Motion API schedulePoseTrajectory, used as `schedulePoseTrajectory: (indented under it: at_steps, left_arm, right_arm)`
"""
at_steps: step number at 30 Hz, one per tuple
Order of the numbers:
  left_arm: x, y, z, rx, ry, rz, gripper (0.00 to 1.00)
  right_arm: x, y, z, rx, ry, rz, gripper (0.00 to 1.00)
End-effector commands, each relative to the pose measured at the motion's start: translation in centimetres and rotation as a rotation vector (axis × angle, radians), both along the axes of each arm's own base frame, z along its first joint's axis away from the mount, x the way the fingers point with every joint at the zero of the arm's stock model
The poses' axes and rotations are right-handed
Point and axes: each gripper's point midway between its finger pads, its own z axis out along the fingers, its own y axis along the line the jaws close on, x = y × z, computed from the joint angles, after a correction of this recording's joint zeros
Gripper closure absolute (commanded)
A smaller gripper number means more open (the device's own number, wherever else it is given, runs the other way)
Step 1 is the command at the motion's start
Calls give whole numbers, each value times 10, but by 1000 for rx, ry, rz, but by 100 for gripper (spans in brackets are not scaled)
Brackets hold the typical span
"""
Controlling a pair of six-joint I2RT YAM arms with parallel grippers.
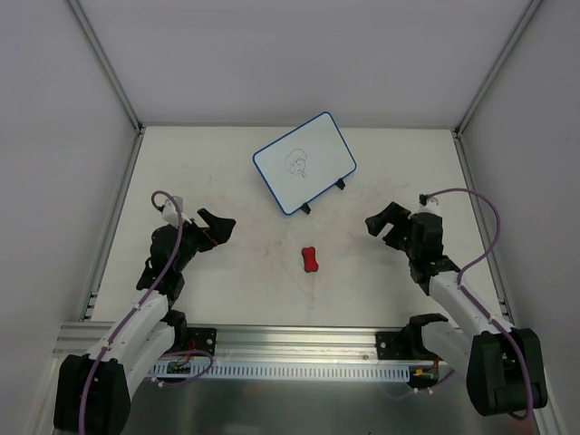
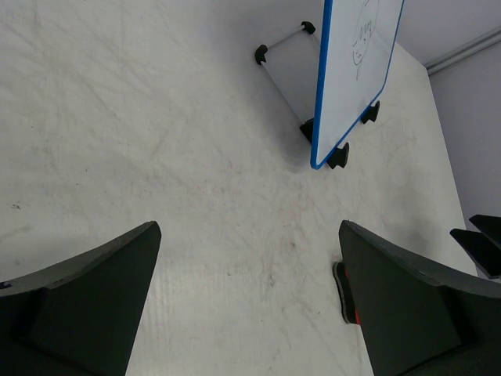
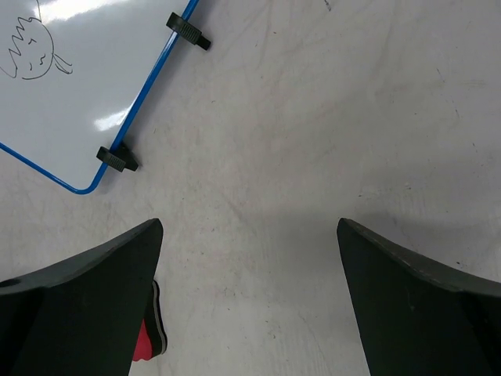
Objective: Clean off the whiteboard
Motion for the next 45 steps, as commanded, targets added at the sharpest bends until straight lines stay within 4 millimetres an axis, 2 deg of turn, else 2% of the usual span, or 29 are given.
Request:
schedulePoseTrajectory:
  at_steps: [1, 3, 4, 5, 6, 7, 9, 10, 11, 12, 13, 14, 18, 19, 20, 22, 25, 26, 28, 31, 39, 44, 45]
  left_arm:
    - [5, -5, 22, 8, -63, -39, 1]
    - [5, -6, 21, 9, -61, -44, 1]
    - [6, -6, 21, 9, -60, -44, 1]
    - [6, -7, 21, 9, -57, -47, 1]
    - [6, -8, 20, 9, -54, -50, 1]
    - [6, -8, 20, 8, -52, -53, 1]
    - [6, -9, 19, 9, -48, -56, 1]
    - [6, -9, 18, 10, -47, -58, 1]
    - [6, -9, 18, 12, -46, -60, 1]
    - [6, -9, 18, 12, -46, -63, 1]
    - [6, -10, 19, 10, -50, -66, 1]
    - [6, -10, 19, 9, -50, -67, 1]
    - [6, -10, 20, 13, -57, -67, 1]
    - [6, -10, 20, 13, -57, -67, 1]
    - [6, -9, 20, 15, -57, -66, 1]
    - [6, -10, 20, 16, -59, -67, 1]
    - [6, -10, 21, 14, -61, -72, 1]
    - [6, -11, 21, 14, -59, -73, 1]
    - [6, -11, 20, 14, -58, -73, 1]
    - [6, -12, 19, 13, -51, -82, 1]
    - [6, -14, 22, 5, -54, -88, 1]
    - [5, -14, 22, 4, -54, -91, 1]
    - [5, -14, 22, 3, -54, -91, 1]
  right_arm:
    - [7, 5, 19, -16, -72, 22, 1]
    - [6, 8, 16, -57, -57, 40, 1]
    - [5, 21, 16, -79, -36, 85, 1]
    - [7, 18, 14, -146, -28, 71, 1]
    - [7, 25, 15, -185, -25, 94, 1]
    - [3, 48, 22, -220, -32, 163, 1]
    - [4, 61, 13, -325, -6, 213, 1]
    - [-5, 82, 9, -351, 1, 296, 1]
    - [-1, 93, 4, -388, 25, 326, 1]
    - [-1, 100, 2, -427, 37, 342, 1]
    - [-12, 108, -7, -480, 81, 378, 1]
    - [-9, 106, -8, -531, 88, 350, 1]
    - [-14, 131, -5, -515, 126, 388, 1]
    - [-22, 133, -11, -506, 181, 385, 1]
    - [-26, 138, -11, -500, 202, 397, 6]
    - [-35, 149, -6, -536, 230, 410, 7]
    - [-43, 160, -1, -562, 235, 411, 11]
    - [-47, 165, -5, -551, 251, 415, 20]
    - [-52, 171, -9, -544, 272, 426, 25]
    - [-63, 177, -20, -556, 324, 422, 26]
    - [-73, 179, -38, -544, 379, 364, 28]
    - [-72, 185, -46, -548, 391, 353, 40]
    - [-72, 186, -47, -548, 394, 357, 40]
